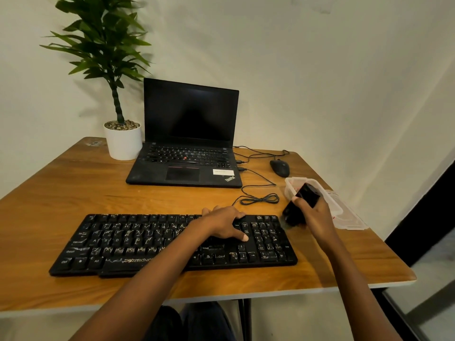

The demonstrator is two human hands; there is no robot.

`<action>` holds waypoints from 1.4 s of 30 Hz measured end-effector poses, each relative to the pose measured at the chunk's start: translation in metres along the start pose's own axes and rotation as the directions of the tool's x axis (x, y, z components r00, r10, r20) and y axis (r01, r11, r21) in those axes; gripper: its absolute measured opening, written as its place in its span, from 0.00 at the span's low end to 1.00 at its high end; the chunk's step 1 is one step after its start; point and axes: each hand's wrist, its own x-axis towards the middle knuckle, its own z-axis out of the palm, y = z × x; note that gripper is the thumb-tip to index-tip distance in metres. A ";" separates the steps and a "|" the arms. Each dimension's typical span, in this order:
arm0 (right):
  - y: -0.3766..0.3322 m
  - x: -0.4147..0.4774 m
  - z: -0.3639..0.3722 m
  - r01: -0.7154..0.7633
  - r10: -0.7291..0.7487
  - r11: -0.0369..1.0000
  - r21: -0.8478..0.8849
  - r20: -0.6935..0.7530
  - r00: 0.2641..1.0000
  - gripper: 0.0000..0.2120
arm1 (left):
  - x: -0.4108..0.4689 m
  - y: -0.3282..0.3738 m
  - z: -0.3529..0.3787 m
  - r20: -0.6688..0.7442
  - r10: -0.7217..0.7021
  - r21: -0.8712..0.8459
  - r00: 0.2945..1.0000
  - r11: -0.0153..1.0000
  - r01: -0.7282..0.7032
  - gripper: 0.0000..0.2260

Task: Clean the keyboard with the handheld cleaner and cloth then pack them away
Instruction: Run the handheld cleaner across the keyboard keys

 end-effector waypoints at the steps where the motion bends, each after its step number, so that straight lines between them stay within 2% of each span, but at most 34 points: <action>1: 0.000 0.004 0.006 0.036 -0.036 0.999 -0.027 -0.017 0.999 0.12 | -0.001 0.001 -0.001 -0.001 0.002 0.004 1.000 1.000 -0.002 0.34; 4: 0.008 0.012 0.025 0.066 -0.055 0.987 -0.147 0.075 0.996 0.11 | -0.001 0.002 -0.002 0.000 0.006 0.016 1.000 1.000 -0.006 0.34; 6: 0.009 0.018 0.031 0.058 -0.037 0.986 -0.156 0.133 0.990 0.09 | -0.002 0.002 -0.003 0.002 0.007 0.020 1.000 1.000 -0.007 0.33; 8: 0.006 0.024 0.032 0.063 -0.054 0.991 -0.114 0.086 0.995 0.09 | -0.002 0.002 -0.002 0.002 0.008 0.020 1.000 1.000 -0.008 0.33; 10: 0.008 0.028 0.033 0.082 -0.078 0.986 -0.143 0.034 0.996 0.10 | -0.002 0.001 -0.002 0.001 0.008 0.016 1.000 1.000 -0.008 0.34; 14: 0.008 0.030 0.038 0.076 -0.040 0.978 -0.192 0.185 0.982 0.08 | 0.000 0.000 -0.001 -0.001 0.011 0.015 1.000 1.000 -0.011 0.34; 18: 0.003 0.036 0.037 0.085 -0.079 0.984 -0.158 0.043 0.996 0.10 | -0.001 0.001 -0.001 -0.002 0.014 0.013 1.000 1.000 -0.014 0.33; 21: 0.008 0.034 0.039 0.041 -0.003 0.977 -0.208 0.179 0.984 0.07 | -0.002 0.001 -0.002 0.001 0.015 0.015 1.000 1.000 -0.015 0.33; 25: 0.003 0.037 0.036 0.058 -0.041 0.984 -0.168 0.102 0.994 0.08 | -0.002 0.001 -0.002 0.004 0.014 0.007 1.000 1.000 -0.014 0.33; 29: 0.007 0.032 0.035 -0.009 0.043 0.985 -0.174 0.192 0.980 0.06 | -0.002 0.001 -0.002 0.001 0.014 0.018 1.000 1.000 -0.014 0.33; 33: 0.010 0.029 0.027 -0.042 0.056 0.990 -0.137 0.100 0.993 0.13 | -0.002 0.001 -0.001 -0.004 0.017 0.010 1.000 1.000 -0.017 0.33; 37: 0.009 0.015 0.019 -0.062 0.073 0.995 -0.080 0.147 0.986 0.03 | -0.001 0.000 0.000 -0.007 0.019 0.014 1.000 1.000 -0.019 0.33; 39: 0.006 0.010 0.015 -0.052 0.054 0.998 -0.019 0.098 0.994 0.04 | -0.003 0.000 -0.001 -0.001 0.032 0.018 0.999 0.999 -0.032 0.33; 42: 0.004 0.001 0.011 -0.110 0.112 0.994 -0.020 0.165 0.980 0.05 | -0.007 0.000 -0.002 -0.008 0.077 0.049 0.997 0.996 -0.077 0.33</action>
